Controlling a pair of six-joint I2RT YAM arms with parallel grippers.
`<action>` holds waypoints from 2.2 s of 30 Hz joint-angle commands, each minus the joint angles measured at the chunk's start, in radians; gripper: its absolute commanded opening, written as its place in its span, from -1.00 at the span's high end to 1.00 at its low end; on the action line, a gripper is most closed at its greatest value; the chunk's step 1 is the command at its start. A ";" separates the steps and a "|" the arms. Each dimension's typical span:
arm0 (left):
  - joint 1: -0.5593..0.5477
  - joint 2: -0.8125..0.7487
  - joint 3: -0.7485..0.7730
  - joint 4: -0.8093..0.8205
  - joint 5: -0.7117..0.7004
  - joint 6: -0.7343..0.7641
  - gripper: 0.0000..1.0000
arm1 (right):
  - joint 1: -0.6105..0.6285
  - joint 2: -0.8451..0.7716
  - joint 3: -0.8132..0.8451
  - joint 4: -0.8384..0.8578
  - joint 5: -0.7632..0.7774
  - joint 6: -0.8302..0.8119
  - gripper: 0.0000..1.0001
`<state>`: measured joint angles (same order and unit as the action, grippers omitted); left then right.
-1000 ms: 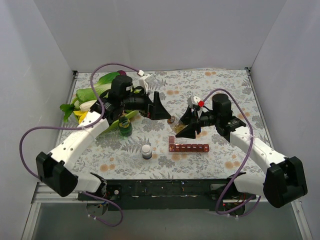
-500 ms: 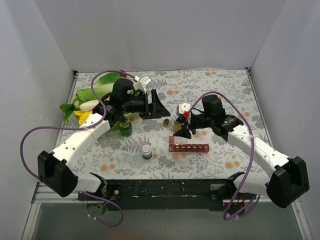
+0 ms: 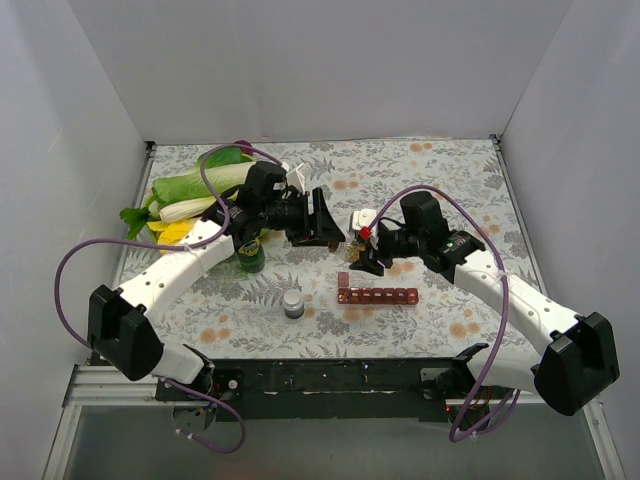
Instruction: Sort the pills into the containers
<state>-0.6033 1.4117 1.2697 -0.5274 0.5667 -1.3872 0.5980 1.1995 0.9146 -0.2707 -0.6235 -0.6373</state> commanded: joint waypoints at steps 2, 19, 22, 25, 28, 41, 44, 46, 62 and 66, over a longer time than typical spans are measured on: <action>-0.016 0.013 0.037 -0.017 0.021 0.000 -0.07 | 0.009 -0.005 0.053 0.021 0.013 0.001 0.97; -0.042 0.024 0.016 -0.062 0.280 0.593 0.56 | -0.095 0.086 0.067 0.051 -0.520 0.217 0.97; -0.044 -0.006 -0.006 -0.049 0.357 0.738 0.51 | -0.102 0.141 0.067 0.077 -0.660 0.293 0.97; -0.043 0.015 0.025 -0.104 0.383 0.881 0.45 | -0.101 0.193 0.055 0.171 -0.845 0.428 0.97; -0.038 0.044 0.083 -0.174 0.337 0.929 0.23 | -0.101 0.192 0.014 0.328 -0.868 0.577 0.97; 0.022 -0.183 -0.058 0.158 0.259 0.498 -0.96 | -0.113 0.124 0.067 0.008 -0.635 0.251 0.97; 0.025 -0.261 -0.148 0.291 0.257 0.289 -0.96 | -0.109 0.092 0.079 -0.041 -0.471 0.118 0.97; 0.025 -0.316 -0.211 0.346 0.190 0.129 -0.96 | -0.109 0.068 0.067 -0.051 -0.374 0.074 0.97; -0.072 -0.126 -0.121 0.176 -0.191 -0.196 -0.33 | 0.026 -0.041 0.053 -0.010 0.145 -0.048 0.97; -0.085 -0.105 -0.115 0.165 -0.203 -0.187 -0.33 | 0.026 -0.041 0.049 -0.009 0.140 -0.044 0.97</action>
<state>-0.6720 1.3094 1.1095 -0.3332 0.4202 -1.5646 0.6178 1.1835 0.9443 -0.3332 -0.5064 -0.6674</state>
